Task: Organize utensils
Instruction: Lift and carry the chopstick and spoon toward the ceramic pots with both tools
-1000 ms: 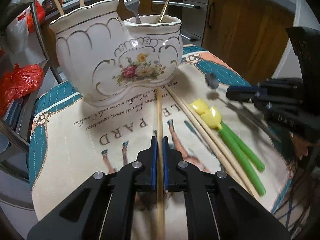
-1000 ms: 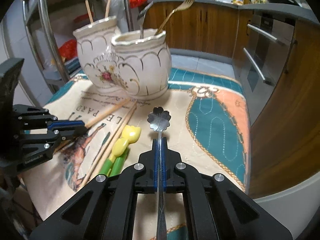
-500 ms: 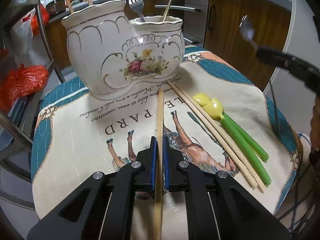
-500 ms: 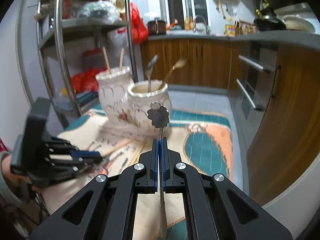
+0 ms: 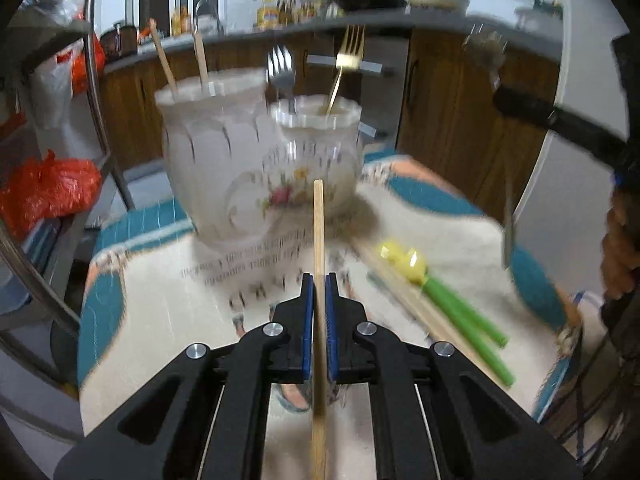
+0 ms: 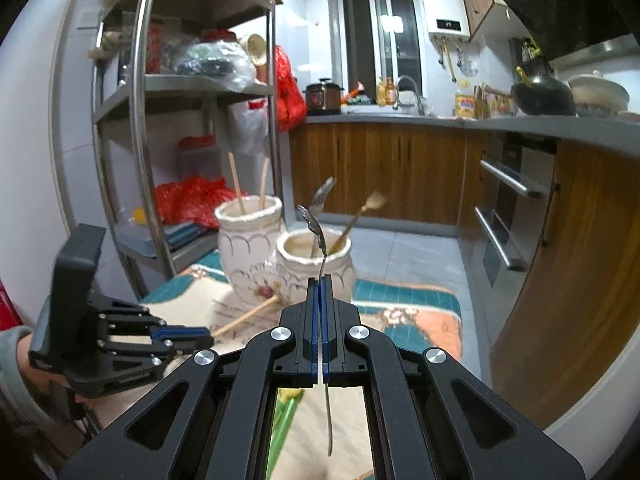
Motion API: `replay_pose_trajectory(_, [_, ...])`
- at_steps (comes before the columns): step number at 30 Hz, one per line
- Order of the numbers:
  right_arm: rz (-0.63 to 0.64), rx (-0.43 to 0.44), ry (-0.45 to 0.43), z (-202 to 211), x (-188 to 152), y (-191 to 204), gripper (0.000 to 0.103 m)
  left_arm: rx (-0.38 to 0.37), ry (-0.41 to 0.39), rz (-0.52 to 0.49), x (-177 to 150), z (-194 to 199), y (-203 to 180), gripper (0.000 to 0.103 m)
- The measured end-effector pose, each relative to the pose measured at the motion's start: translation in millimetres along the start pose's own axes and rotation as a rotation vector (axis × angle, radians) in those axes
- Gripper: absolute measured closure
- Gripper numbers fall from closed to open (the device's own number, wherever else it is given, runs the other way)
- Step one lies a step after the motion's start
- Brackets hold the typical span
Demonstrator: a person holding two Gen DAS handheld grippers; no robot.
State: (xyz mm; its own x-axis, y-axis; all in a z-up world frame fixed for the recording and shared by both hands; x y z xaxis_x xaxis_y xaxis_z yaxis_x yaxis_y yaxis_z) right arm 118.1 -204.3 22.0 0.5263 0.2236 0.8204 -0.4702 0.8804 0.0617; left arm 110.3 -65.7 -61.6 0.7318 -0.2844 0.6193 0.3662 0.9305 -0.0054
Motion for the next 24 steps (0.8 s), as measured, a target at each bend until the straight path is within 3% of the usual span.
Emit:
replay_pose_trajectory(12, [-0.022,0.021,-0.101,-2,49,-1,0.101,0.032,-0.338,0.001,78,70,23,0.097])
replay_pose_trajectory(20, [-0.07,0.057,-0.14,-24,101,-7,0.101,-0.027,-0.431,0.087,135,71,62,0.097])
replay_pose_trajectory(24, [-0.105,0.069,-0.173,-32,116,-13,0.101,-0.093,-0.456,0.156,154,63,82,0.097])
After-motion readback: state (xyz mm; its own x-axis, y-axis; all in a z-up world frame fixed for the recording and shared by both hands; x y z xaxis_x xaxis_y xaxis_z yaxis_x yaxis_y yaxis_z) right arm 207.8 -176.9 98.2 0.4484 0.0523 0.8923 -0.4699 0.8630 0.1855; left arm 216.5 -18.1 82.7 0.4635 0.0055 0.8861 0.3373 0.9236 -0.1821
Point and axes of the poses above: each gripper's, at about its wrist camera, not at the fingertips, and z roughly against the way its jaws point, y to its left, x to its top, the point moved 9 cm from there along -z, roughly the way its jaws point, and after that the axes turned 13 degrees about y, right-handed, at the moved point
